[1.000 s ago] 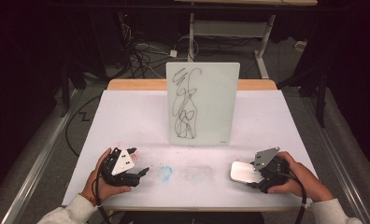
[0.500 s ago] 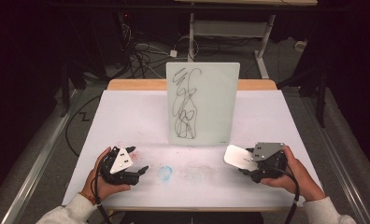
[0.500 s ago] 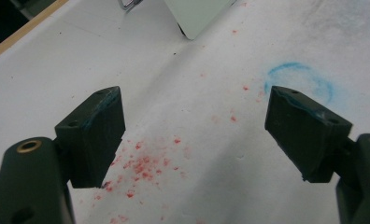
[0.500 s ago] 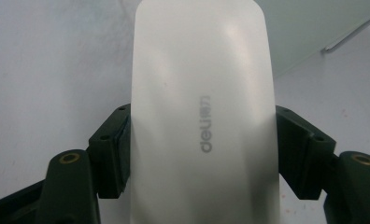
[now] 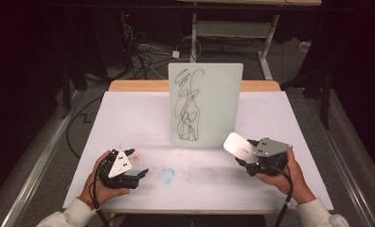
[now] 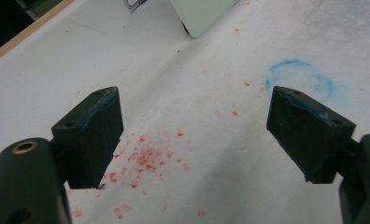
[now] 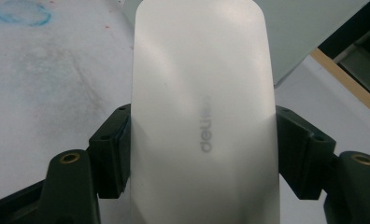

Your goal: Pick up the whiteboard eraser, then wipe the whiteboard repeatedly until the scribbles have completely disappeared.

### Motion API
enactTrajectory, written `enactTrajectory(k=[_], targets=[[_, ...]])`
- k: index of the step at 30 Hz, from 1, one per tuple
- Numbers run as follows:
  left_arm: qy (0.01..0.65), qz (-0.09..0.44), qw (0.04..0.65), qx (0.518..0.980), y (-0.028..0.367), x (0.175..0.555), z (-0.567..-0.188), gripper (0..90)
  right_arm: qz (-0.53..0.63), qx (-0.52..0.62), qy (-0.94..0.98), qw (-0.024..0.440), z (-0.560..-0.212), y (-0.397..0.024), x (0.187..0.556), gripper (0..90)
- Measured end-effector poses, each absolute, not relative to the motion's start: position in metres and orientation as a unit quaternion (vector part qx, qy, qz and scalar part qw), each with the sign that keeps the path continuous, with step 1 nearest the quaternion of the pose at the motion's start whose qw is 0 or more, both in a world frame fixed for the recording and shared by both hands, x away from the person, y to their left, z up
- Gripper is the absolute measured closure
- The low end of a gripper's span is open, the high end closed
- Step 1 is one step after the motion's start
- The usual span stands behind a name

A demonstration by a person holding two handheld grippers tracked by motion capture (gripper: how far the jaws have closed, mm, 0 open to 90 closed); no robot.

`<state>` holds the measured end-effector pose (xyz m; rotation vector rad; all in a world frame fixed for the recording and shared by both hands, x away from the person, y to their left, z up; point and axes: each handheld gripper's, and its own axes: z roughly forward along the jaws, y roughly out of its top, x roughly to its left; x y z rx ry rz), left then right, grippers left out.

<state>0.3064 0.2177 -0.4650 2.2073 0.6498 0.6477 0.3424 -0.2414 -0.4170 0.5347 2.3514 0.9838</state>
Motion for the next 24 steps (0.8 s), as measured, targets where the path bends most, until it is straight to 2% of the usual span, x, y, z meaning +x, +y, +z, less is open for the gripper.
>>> enactTrajectory(k=[9,15,24], targets=[[0.265,0.253,0.361,0.858,0.223,0.300,-0.467,18.0,0.371,0.206,0.862,0.279,-0.416,-0.226,0.351,31.2],[0.270,0.259,0.358,0.855,0.224,0.296,-0.466,18.0,0.372,0.199,0.846,0.326,-0.412,-0.206,0.356,31.2],[0.273,0.258,0.351,0.858,0.224,0.296,-0.468,18.1,0.390,0.200,0.824,0.360,-0.403,-0.183,0.366,31.2]])
